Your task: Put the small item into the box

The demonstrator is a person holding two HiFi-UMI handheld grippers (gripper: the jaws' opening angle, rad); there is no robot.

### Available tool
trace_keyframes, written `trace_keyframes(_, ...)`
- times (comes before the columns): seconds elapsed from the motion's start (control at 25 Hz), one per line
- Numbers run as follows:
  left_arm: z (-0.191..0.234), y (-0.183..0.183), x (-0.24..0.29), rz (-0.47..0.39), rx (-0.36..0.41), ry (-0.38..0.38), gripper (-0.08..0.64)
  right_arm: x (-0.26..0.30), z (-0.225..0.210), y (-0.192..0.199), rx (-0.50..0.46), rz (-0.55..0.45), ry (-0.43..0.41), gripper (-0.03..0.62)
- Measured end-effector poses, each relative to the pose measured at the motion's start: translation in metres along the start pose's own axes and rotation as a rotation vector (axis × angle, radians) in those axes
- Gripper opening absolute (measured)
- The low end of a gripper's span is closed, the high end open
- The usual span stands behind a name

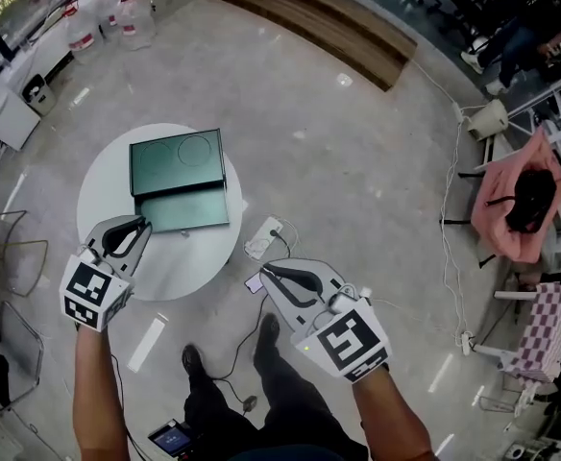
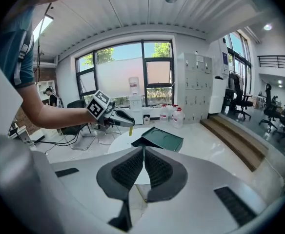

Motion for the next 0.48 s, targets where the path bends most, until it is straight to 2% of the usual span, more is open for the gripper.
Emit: trace_keyframes(0.48, 0.007, 0.059, 0.066, 0.085, -0.025, -0.002, 0.054, 0.015, -0.011, 0.065, 0.035, 0.050, -0.017, 0.040)
Point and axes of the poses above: the fingertips, and each gripper's own axes: x forward along the fingers, z to its left, y out of its underside, the point moved 2 cm from there along -x, backward along the fingers, and after that the axes turned 3 degrees about -x, right-handed, at the moved point
